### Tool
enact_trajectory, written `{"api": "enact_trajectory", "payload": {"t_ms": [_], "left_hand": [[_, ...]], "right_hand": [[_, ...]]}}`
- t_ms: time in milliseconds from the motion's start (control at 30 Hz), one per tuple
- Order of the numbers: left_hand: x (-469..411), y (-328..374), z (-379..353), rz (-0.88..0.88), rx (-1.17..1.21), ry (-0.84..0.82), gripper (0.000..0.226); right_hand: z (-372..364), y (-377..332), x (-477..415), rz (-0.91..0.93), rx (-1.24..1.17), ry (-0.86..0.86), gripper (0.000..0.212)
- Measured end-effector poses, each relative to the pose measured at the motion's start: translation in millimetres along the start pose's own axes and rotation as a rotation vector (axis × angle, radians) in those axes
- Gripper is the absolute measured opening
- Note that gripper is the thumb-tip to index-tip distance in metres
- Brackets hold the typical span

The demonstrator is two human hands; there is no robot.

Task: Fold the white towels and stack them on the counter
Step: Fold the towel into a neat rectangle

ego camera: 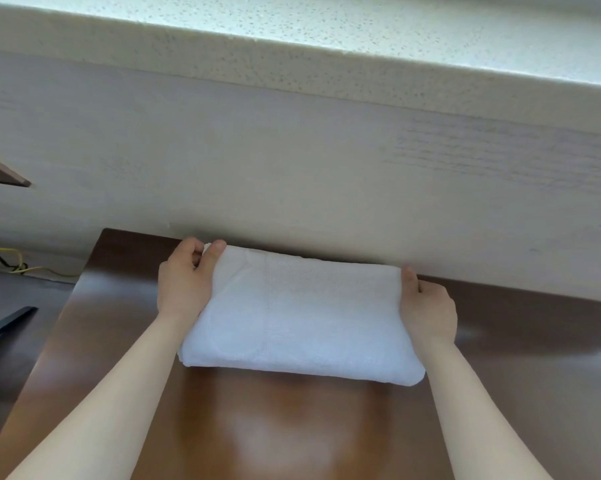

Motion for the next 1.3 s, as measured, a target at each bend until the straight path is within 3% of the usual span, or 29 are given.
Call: {"api": "enact_trajectory", "payload": {"t_ms": [133,433,467,533,567,600,667,733,800,867,933,1000,1133,1200,1300], "left_hand": [[-1,-5,-13,-0.007,-0.199,-0.022,0.049],[1,-7,-8,0.119,-0.304,-0.078,0.055],[6,1,-3,0.057,-0.375,-0.016,0.059],[32,39,-3,-0.233,-0.5,0.115,0.064],[52,60,-16,-0.385,-0.524,0.078,0.065],[70,73,-39,-0.471,-0.533,-0.061,0.066],[98,76,-84,-0.474,-0.588,-0.357,0.073],[106,69,-105,-0.471,-0.719,-0.402,0.078],[100,64,-111,-0.481,-0.808,-0.382,0.078],[95,64,-113,-0.478,-0.812,-0.376,0.079],[95,62,-114,-0.486,-0.816,-0.382,0.079],[94,61,-114,-0.491,-0.815,-0.38,0.079],[84,56,-107,-0.452,-0.78,-0.396,0.082],[76,47,-97,-0.412,-0.755,-0.382,0.082],[62,32,-78,-0.363,-0.704,-0.336,0.079]], "right_hand": [[-1,-6,-3,-0.008,0.039,0.013,0.062],[1,-4,5,-0.062,0.068,0.045,0.062],[2,-5,6,-0.057,0.09,0.056,0.062],[3,-9,8,-0.042,0.144,0.071,0.06],[4,-10,8,-0.035,0.168,0.078,0.058],[5,-12,9,-0.023,0.181,0.09,0.054],[13,-19,12,0.061,0.161,0.172,0.041],[29,-40,29,0.324,0.076,0.343,0.022],[34,-71,63,0.647,0.095,0.437,0.018],[12,-89,88,0.863,0.168,0.319,0.028],[-23,-90,95,0.892,0.298,0.092,0.042],[-47,-78,89,0.803,0.435,-0.088,0.058],[-52,-64,74,0.712,0.569,-0.188,0.078],[-44,-58,69,0.699,0.603,-0.169,0.076],[-31,-36,52,0.514,0.456,-0.236,0.062]]}}
Point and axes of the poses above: each hand's wrist, its own x-axis away from the middle knuckle, its own z-axis out of the back of the hand, y = z × x, the point moved 9 cm from there along -x, towards the middle knuckle, and after that the axes turned 1 degree about x, right-handed, at the moved point
